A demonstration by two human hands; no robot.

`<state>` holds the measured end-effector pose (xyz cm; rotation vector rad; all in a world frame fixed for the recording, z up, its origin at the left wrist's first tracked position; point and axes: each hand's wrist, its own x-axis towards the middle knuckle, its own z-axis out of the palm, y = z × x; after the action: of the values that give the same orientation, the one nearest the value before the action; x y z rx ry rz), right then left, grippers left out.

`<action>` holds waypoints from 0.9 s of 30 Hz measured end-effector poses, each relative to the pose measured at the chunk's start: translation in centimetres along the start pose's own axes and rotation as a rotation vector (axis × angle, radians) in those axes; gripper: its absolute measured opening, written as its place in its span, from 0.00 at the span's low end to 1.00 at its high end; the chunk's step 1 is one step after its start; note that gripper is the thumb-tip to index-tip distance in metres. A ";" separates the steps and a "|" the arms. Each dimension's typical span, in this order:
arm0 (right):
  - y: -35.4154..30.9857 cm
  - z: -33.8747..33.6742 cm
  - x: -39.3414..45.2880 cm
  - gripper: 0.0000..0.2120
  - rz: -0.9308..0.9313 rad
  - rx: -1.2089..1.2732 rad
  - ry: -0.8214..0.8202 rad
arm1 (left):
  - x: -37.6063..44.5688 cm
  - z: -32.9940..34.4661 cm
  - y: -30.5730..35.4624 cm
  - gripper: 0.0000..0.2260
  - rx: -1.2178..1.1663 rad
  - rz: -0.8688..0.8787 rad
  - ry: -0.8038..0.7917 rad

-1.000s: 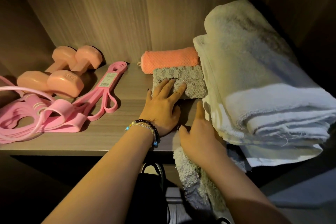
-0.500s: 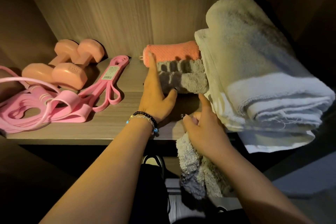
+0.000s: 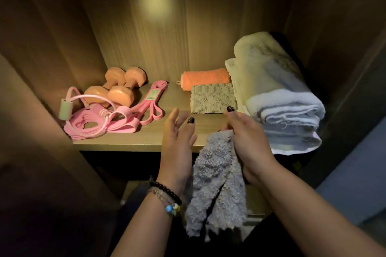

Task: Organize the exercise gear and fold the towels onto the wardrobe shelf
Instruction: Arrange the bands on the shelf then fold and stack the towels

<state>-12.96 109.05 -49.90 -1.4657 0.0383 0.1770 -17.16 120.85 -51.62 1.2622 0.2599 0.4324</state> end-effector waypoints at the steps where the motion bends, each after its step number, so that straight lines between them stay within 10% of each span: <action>1: -0.8 -0.1 -0.8 0.09 -0.004 0.029 0.008 | -1.3 -0.3 0.5 0.21 0.003 -0.013 -0.049; 11: -8.0 -1.6 -7.5 0.04 0.080 0.399 -0.206 | -9.1 -1.3 1.7 0.33 0.402 0.125 -0.273; 18: -5.2 -3.2 -9.0 0.13 -0.272 -0.419 -0.183 | -9.1 -0.9 5.4 0.09 0.174 0.163 -0.036; 27: -3.2 -5.4 -9.3 0.09 -0.123 -0.308 -0.085 | -9.8 -1.2 5.1 0.10 0.013 -0.007 -0.040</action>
<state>-21.22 102.50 -46.08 -1.7606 -0.1546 0.1494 -27.27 118.66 -47.59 1.2807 0.2336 0.3994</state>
